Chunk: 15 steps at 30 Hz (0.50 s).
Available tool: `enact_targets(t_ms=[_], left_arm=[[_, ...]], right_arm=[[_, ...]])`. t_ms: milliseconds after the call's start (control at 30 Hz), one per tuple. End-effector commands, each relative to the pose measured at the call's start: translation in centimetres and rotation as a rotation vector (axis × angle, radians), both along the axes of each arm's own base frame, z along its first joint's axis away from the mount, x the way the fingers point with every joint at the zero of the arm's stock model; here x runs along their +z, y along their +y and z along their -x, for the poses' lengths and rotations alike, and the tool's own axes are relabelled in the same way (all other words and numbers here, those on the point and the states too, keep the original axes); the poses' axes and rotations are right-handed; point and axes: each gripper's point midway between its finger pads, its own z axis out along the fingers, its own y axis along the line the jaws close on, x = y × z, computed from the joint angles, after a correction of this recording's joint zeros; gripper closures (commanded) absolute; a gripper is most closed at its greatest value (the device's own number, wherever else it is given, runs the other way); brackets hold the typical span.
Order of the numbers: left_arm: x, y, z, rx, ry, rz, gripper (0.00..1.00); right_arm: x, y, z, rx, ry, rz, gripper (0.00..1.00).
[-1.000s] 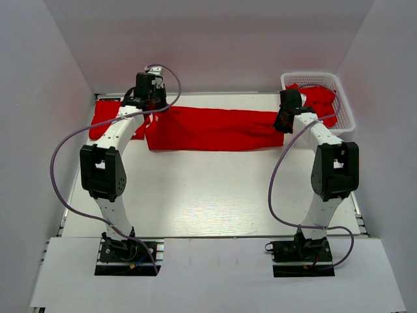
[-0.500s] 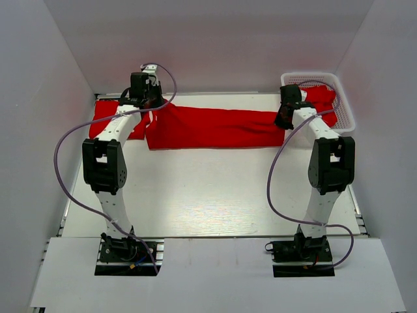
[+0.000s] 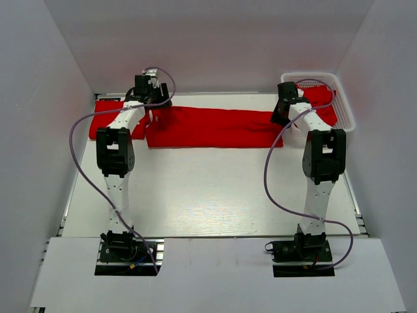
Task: Fold and stack the t-shirts
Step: Fold the other side of the tshirt into a rectangle
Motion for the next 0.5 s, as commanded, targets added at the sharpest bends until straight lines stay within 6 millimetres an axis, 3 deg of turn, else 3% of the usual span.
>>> enact_targets(t_ms=[0,33,100,167,400,467], left_arm=[[2.5,1.5,-1.3,0.076,-0.011,0.046,0.17],[2.5,1.3,-1.5,0.068,-0.014,0.052,0.0],[3.4,1.3,-1.9,0.061,-0.035,0.086,0.0],[4.4,0.8,-2.1,0.036,-0.065,0.103,0.0],[5.6,-0.2,-0.8,-0.026,-0.068,0.13,0.0],[5.7,-1.8,0.0,-0.079,-0.054,0.14,0.0]], right_arm=[[2.8,0.0,-1.9,0.009,-0.07,-0.009,0.52],[3.2,0.2,-2.1,0.018,-0.083,-0.017,0.4],[3.7,1.8,-2.6,0.088,-0.116,-0.072,0.31],[4.0,3.3,-2.6,0.159,-0.133,-0.114,0.12],[5.5,7.1,-2.2,0.355,-0.168,-0.186,0.1],[4.9,7.6,-1.4,0.387,-0.148,-0.183,0.1]])
